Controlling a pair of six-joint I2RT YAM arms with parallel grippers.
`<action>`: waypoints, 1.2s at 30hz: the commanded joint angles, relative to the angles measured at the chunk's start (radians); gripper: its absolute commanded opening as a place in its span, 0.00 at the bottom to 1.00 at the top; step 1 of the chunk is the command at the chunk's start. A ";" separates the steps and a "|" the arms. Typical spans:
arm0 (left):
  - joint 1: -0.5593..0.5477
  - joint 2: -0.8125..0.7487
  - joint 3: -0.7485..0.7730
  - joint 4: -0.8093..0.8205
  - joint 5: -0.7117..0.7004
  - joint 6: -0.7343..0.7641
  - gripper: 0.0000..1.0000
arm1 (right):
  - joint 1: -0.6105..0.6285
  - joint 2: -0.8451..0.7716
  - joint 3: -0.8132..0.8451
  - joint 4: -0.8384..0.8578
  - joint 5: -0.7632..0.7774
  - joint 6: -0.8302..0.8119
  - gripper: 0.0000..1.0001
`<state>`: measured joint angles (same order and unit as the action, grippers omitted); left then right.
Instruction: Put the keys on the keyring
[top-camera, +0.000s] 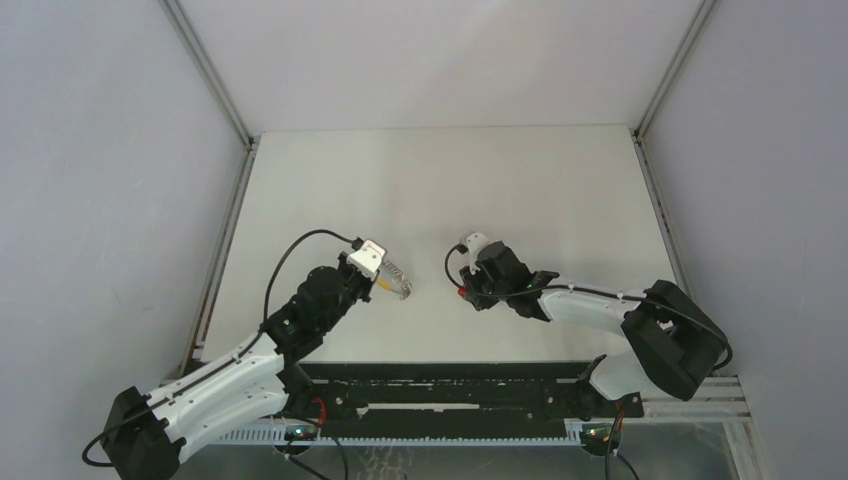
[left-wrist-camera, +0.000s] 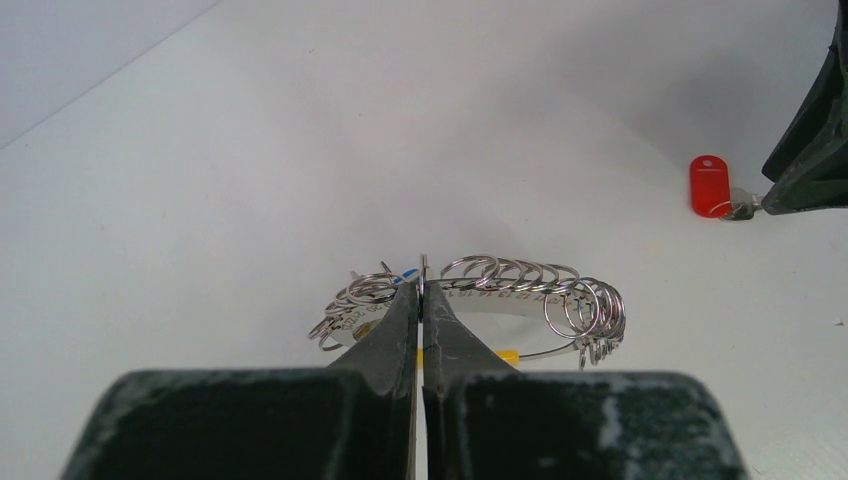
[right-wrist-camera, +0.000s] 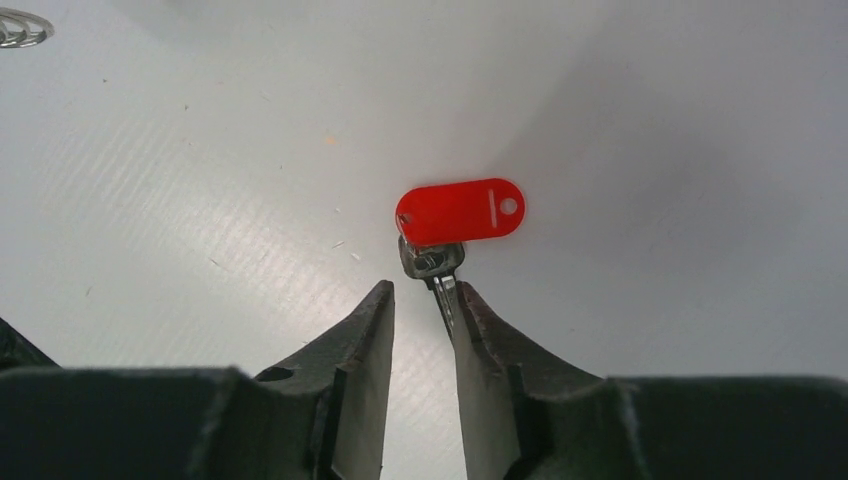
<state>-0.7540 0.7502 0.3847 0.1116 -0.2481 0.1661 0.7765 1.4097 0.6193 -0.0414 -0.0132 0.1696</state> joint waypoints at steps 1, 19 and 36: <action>0.002 -0.010 -0.005 0.073 0.020 -0.018 0.00 | -0.010 0.000 -0.001 0.097 -0.063 -0.068 0.27; 0.002 -0.006 -0.005 0.075 0.033 -0.016 0.00 | 0.009 0.067 0.005 0.128 -0.045 -0.131 0.21; 0.002 -0.006 -0.003 0.076 0.035 -0.015 0.00 | 0.046 0.094 0.034 0.114 0.016 -0.148 0.19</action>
<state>-0.7540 0.7521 0.3851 0.1116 -0.2245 0.1661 0.8040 1.5124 0.6258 0.0597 -0.0364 0.0399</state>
